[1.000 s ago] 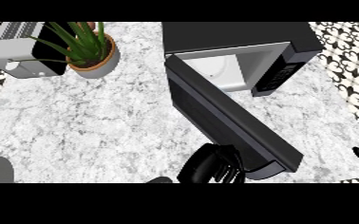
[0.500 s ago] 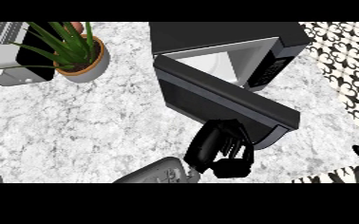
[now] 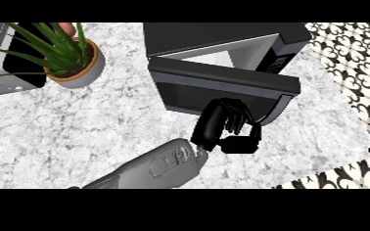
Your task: Pick up the milk, place it into the microwave and close the microwave
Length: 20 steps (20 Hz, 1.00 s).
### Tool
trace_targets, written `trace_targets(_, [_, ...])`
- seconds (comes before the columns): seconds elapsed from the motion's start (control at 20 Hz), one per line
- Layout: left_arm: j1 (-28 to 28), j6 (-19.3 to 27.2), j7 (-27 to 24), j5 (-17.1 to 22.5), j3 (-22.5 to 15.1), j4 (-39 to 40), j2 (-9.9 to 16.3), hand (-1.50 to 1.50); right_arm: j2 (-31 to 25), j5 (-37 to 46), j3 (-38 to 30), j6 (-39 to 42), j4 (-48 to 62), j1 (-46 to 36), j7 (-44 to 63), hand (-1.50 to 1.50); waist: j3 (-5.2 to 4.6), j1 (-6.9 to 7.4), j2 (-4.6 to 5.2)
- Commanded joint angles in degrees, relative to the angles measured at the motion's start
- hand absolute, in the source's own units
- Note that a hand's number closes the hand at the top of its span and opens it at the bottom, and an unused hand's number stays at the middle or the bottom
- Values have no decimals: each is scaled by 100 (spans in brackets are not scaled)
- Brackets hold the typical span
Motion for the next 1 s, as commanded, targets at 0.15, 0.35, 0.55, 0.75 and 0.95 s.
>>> trace_targets(0.15, [-611,4,-281,587,416,463,-28,150,-186,-259,-185,10,-20,-73,145,-150,1,-63,52])
trace_targets(0.35, [-739,49,-388,927,605,639,-28,150,-210,-337,-204,-31,-45,-82,213,-150,0,-73,70])
trace_targets(0.55, [-804,-10,-570,1181,630,755,-28,150,-230,-432,-230,-19,-79,-159,225,-150,0,-137,114])
trace_targets(0.75, [-884,-183,-646,1517,733,851,-28,150,-273,-595,-284,18,-70,-197,249,-150,1,-202,145])
trace_targets(0.95, [-863,-283,-770,1822,925,1014,-28,150,-333,-686,-407,1,-69,-240,260,-150,-5,-225,187])
